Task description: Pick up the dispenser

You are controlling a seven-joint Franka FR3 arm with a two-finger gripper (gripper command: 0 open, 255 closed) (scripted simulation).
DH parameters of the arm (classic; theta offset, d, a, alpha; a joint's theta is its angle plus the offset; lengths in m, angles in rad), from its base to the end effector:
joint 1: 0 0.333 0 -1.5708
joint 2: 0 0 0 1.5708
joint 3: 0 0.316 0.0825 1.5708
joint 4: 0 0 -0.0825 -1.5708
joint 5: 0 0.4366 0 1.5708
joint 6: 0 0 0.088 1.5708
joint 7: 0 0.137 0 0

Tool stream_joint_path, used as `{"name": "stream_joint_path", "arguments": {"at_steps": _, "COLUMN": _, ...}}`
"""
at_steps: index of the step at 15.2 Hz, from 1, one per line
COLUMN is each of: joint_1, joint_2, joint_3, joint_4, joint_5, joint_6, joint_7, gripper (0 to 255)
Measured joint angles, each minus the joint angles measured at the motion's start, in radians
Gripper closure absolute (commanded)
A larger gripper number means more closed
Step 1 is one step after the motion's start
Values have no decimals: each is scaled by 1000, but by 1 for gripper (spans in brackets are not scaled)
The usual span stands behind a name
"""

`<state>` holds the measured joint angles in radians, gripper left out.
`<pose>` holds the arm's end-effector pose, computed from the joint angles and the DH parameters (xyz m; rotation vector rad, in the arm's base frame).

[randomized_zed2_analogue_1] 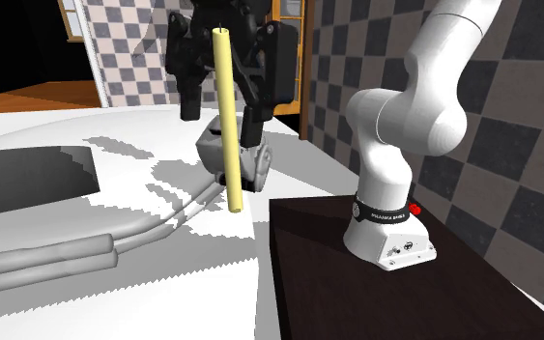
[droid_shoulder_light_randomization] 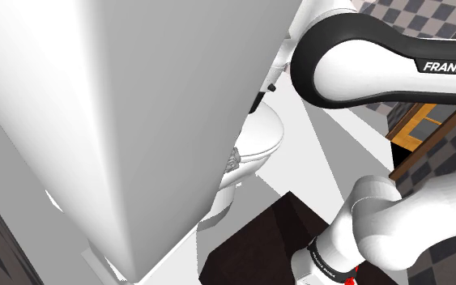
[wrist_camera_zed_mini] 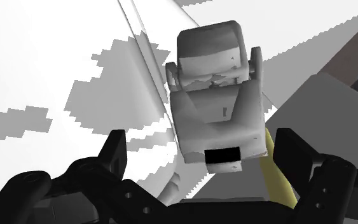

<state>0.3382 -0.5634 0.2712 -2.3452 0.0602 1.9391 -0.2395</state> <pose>0.3683 0.2715 0.5019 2.8282 1.1974 0.2365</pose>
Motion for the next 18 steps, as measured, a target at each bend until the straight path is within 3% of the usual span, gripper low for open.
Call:
{"name": "stream_joint_path", "arguments": {"at_steps": 2, "joint_1": 9, "joint_2": 2, "joint_3": -4, "joint_4": -14, "joint_5": -3, "joint_6": 17, "joint_7": 7, "gripper": 0}}
{"name": "stream_joint_path", "arguments": {"at_steps": 3, "joint_1": 14, "joint_2": 2, "joint_3": -6, "joint_4": -24, "joint_5": -7, "joint_6": 26, "joint_7": 9, "gripper": 255}}
{"name": "stream_joint_path", "arguments": {"at_steps": 13, "joint_1": 24, "joint_2": 3, "joint_3": -8, "joint_4": -32, "joint_5": 10, "joint_6": 19, "joint_7": 12, "gripper": 255}}
{"name": "stream_joint_path", "arguments": {"at_steps": 18, "joint_1": 27, "joint_2": 13, "joint_3": -18, "joint_4": 9, "joint_5": 11, "joint_6": -36, "joint_7": 8, "gripper": 255}}
